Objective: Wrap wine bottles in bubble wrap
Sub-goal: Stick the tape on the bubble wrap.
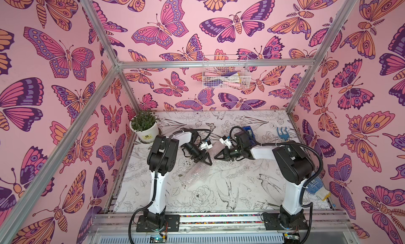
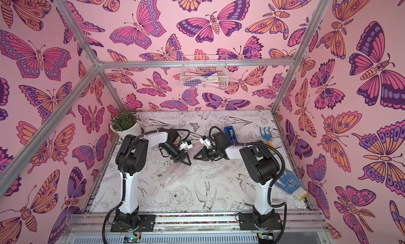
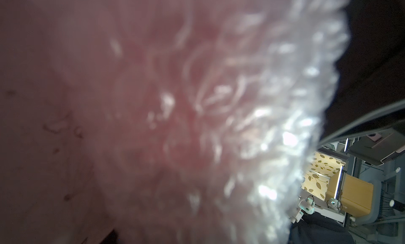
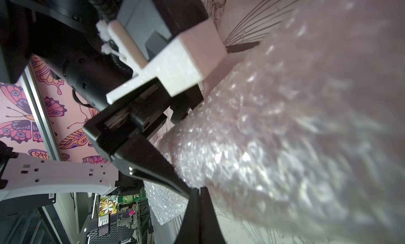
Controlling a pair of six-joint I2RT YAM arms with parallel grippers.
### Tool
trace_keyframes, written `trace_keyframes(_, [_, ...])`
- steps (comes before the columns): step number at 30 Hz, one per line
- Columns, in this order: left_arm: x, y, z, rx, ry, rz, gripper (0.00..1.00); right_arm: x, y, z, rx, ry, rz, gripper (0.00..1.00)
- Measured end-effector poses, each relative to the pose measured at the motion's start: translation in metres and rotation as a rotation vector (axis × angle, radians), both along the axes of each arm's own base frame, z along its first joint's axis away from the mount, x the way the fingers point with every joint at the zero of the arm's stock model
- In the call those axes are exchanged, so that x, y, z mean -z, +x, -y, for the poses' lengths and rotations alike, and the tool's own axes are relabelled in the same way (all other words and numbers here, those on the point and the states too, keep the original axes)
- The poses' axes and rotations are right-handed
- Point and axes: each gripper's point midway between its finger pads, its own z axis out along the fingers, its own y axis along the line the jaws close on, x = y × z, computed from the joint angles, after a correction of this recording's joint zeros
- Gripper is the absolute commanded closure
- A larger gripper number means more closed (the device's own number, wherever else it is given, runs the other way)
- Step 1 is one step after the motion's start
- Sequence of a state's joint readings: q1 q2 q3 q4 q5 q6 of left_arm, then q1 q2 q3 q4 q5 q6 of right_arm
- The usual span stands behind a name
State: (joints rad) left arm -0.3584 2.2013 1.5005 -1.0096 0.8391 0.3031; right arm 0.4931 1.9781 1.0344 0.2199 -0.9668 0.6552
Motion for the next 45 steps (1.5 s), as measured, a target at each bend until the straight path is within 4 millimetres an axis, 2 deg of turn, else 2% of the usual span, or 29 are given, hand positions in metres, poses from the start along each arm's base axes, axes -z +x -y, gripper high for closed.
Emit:
trace_keyframes(9, [0.000, 0.000, 0.000, -0.001, 0.000, -0.005, 0.84, -0.001, -0.001, -0.001, -0.006, 0.012, 0.004, 1.00])
trace_keyframes(14, [0.000, -0.001, 0.000, 0.000, 0.000, -0.005, 0.84, 0.005, -0.012, 0.020, 0.033, -0.020, -0.019, 1.00])
trace_keyframes(20, [0.000, -0.001, 0.000, 0.000, 0.000, -0.008, 0.84, 0.021, -0.005, 0.043, 0.091, -0.091, -0.041, 1.00])
trace_keyframes(25, [0.000, -0.001, 0.000, 0.000, 0.000, -0.010, 0.84, 0.031, 0.010, 0.037, 0.104, -0.105, -0.052, 1.00])
trace_keyframes(30, [0.000, -0.001, 0.000, -0.004, -0.001, -0.015, 0.84, 0.031, 0.024, 0.031, 0.111, -0.100, -0.044, 1.00])
trace_keyframes(35, [0.000, -0.001, 0.000, -0.005, -0.001, -0.016, 0.84, 0.034, 0.023, 0.033, 0.115, -0.117, -0.046, 1.00])
trace_keyframes(41, [0.000, -0.001, 0.000, -0.005, -0.001, -0.018, 0.83, 0.044, 0.003, 0.046, 0.112, -0.173, -0.067, 1.00])
trace_keyframes(45, [0.000, -0.001, -0.001, -0.005, 0.000, -0.018, 0.83, 0.045, 0.003, 0.042, 0.106, -0.176, -0.065, 1.00])
